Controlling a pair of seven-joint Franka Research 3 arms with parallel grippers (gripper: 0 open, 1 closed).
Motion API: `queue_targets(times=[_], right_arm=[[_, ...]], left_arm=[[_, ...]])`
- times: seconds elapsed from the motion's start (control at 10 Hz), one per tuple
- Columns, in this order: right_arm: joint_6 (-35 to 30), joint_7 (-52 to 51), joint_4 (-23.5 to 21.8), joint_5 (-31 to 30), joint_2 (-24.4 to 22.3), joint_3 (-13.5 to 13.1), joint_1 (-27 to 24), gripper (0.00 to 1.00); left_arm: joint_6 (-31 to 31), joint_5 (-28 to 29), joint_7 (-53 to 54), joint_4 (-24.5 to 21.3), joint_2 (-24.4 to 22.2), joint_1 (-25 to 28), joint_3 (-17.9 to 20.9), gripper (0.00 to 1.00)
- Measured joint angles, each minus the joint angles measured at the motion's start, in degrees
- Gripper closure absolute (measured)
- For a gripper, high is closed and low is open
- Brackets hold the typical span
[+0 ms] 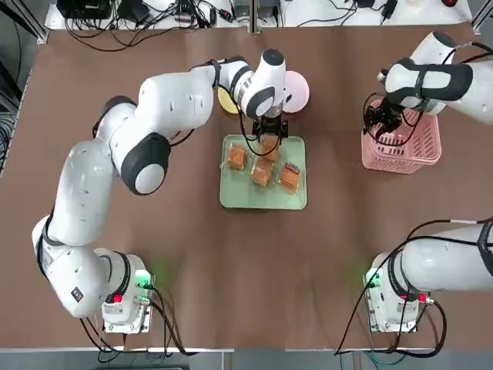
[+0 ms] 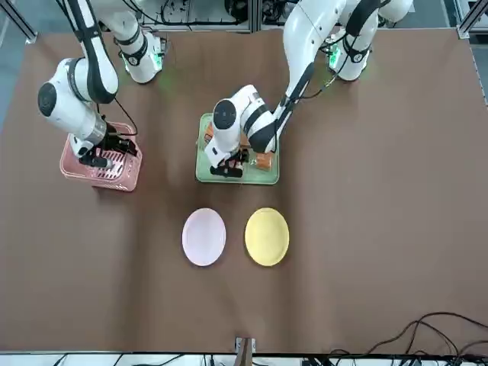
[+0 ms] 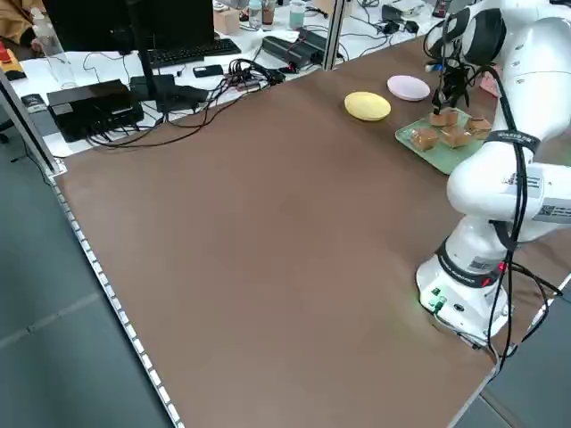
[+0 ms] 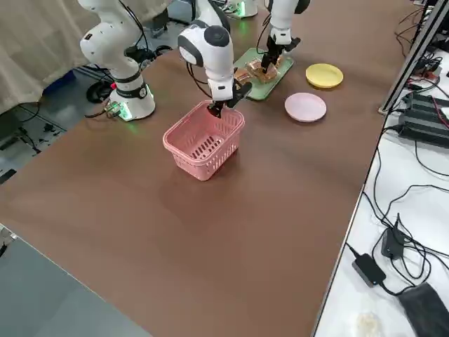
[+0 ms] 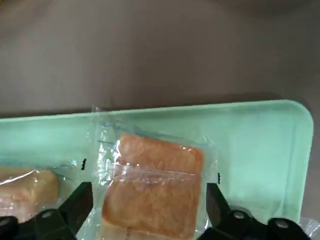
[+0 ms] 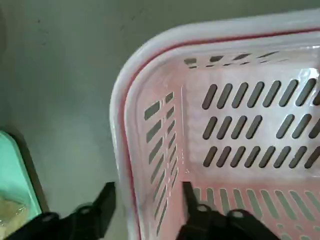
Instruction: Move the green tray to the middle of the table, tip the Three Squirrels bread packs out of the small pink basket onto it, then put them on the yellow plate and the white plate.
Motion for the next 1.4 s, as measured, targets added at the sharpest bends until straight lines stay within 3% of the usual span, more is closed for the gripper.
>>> queue_targets(times=[0.2,0.4,0.6,0.8,0.9,1.0,1.2,1.4], right_arm=[[-4.7,0.0,4.2,-0.1,-0.2,0.0,0.0,0.04],[-10.3,0.0,11.6,-1.4,-0.5,-0.1,-0.9,0.03],[-16.3,-0.1,19.8,-7.4,-0.6,-0.2,-2.7,0.02],[-26.4,0.0,31.8,-10.4,-0.4,-0.2,-3.9,0.02],[-31.9,0.0,38.3,-11.0,0.1,-0.3,-4.9,0.02],[-36.5,0.0,44.3,-11.8,0.8,-0.3,-6.2,0.02],[-44.6,-0.1,53.9,-13.4,3.5,-0.1,-8.1,0.02],[-48.5,-0.2,58.0,-15.1,5.6,3.0,-10.4,0.01]], left_arm=[[0.0,0.0,0.9,0.0,0.6,-0.2,-0.3,0.0],[0.0,0.0,2.9,0.0,1.2,-0.4,-0.3,0.0],[0.0,0.0,4.0,0.0,1.9,-0.5,-0.3,0.0],[0.0,0.0,4.7,0.0,2.3,-0.6,-0.3,0.03],[0.0,0.0,4.7,0.0,2.4,-0.6,-0.3,0.18],[0.0,0.0,4.7,0.0,2.4,-0.6,-0.3,0.27],[-0.1,0.0,4.7,0.2,2.3,-0.6,-0.3,0.33],[-0.1,0.0,4.7,0.6,1.8,-0.4,-0.1,0.39]])
